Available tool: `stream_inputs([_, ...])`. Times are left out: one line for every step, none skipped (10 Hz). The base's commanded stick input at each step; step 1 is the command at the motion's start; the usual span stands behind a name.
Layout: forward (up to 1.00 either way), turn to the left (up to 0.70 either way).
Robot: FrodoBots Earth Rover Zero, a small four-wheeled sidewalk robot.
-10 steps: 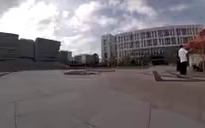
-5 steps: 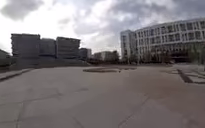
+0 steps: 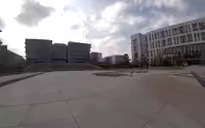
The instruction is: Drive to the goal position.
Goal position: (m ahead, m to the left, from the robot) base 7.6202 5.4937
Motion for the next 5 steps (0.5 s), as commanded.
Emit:
stream_inputs([1.00,0.42])
stream_inputs([1.00,0.42])
stream_inputs([1.00,0.42])
stream_inputs([1.00,0.42])
stream_inputs([1.00,0.42])
